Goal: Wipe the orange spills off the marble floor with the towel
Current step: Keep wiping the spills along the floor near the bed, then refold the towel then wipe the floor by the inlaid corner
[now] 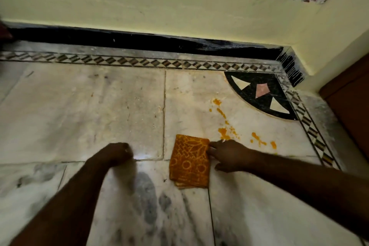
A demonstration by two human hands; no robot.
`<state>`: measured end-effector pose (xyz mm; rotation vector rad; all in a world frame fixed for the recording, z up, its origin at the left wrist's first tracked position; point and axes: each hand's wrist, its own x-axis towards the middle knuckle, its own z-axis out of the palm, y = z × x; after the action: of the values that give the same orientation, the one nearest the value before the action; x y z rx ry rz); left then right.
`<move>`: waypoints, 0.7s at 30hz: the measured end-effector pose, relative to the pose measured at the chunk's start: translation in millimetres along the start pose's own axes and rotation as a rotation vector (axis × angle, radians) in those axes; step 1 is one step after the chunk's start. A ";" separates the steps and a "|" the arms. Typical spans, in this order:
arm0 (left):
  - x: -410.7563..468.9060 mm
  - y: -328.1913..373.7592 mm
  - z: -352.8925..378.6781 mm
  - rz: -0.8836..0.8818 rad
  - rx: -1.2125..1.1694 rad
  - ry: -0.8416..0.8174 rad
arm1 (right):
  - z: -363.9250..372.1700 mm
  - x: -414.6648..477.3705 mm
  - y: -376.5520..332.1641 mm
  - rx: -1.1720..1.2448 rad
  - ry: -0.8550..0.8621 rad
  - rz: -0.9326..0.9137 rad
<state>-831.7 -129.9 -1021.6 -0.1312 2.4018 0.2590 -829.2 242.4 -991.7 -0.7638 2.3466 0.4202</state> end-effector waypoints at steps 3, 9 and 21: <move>-16.8 21.7 1.1 0.021 -0.025 -0.012 | 17.2 15.1 -20.6 -0.176 0.194 -0.151; -71.1 35.1 -11.9 0.075 -0.047 0.104 | -8.6 30.6 -15.6 -0.048 0.283 -0.181; -145.9 105.1 -63.4 0.166 -0.344 0.135 | -158.8 -52.3 5.9 1.510 0.524 -0.368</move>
<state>-781.3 -38.0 -862.3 -0.1087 2.4847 0.7619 -873.6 194.8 -837.6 -0.4678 2.0394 -1.6789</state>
